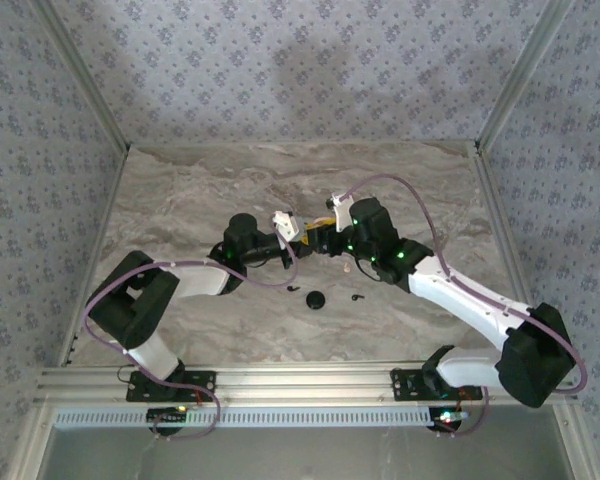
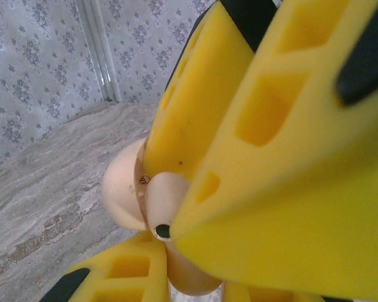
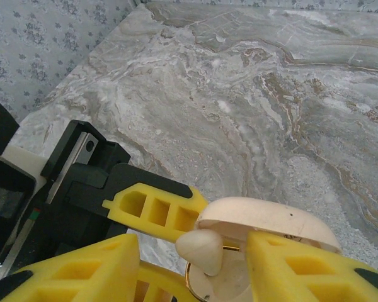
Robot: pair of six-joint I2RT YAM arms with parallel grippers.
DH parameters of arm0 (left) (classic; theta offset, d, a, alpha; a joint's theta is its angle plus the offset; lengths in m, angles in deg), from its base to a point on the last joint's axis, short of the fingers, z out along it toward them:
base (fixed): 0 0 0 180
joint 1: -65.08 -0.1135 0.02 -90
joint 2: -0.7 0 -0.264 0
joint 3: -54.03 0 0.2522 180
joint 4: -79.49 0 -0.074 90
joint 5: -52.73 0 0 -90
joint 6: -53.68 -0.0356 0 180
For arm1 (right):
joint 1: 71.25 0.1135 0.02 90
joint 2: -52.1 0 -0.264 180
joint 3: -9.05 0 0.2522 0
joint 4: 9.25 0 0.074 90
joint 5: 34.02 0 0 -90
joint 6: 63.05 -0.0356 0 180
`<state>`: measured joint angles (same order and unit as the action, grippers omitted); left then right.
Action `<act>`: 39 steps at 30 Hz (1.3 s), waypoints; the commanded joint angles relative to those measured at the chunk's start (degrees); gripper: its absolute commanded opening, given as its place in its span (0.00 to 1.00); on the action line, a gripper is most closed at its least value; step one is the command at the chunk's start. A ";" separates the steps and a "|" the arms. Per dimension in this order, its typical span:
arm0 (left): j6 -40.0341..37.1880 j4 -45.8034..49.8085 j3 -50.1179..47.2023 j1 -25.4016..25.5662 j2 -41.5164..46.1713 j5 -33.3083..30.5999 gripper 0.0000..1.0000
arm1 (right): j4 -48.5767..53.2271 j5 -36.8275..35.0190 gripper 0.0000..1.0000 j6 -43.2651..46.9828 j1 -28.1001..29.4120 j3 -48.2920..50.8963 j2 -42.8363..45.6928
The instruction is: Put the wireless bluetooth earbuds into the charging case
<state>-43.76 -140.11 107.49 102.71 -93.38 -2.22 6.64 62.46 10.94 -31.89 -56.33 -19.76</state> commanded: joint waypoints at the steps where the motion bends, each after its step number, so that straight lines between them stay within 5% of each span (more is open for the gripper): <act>1: 0.14 -2.80 0.70 0.18 2.12 0.37 0.10 | 0.90 0.26 0.54 -0.16 -0.48 -2.69 1.98; 14: -0.11 -2.15 0.58 -0.27 2.19 -0.06 0.10 | 0.94 2.11 0.57 -2.86 -1.68 -3.33 5.73; 23: -2.79 1.60 0.59 -0.62 3.19 -0.51 0.10 | 15.44 0.93 0.47 -11.99 -3.17 -8.12 6.11; 34: -3.04 2.83 0.81 -0.74 3.94 0.63 0.10 | 14.97 14.03 0.40 -17.33 -7.32 -10.74 -0.41; 39: -3.17 3.31 0.73 -0.77 4.14 0.48 0.10 | 16.03 14.28 0.38 -17.54 -7.39 -12.07 -2.43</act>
<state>-45.99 -136.99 107.49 102.16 -91.55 -2.62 22.16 74.35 -5.21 -39.24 -65.44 -21.64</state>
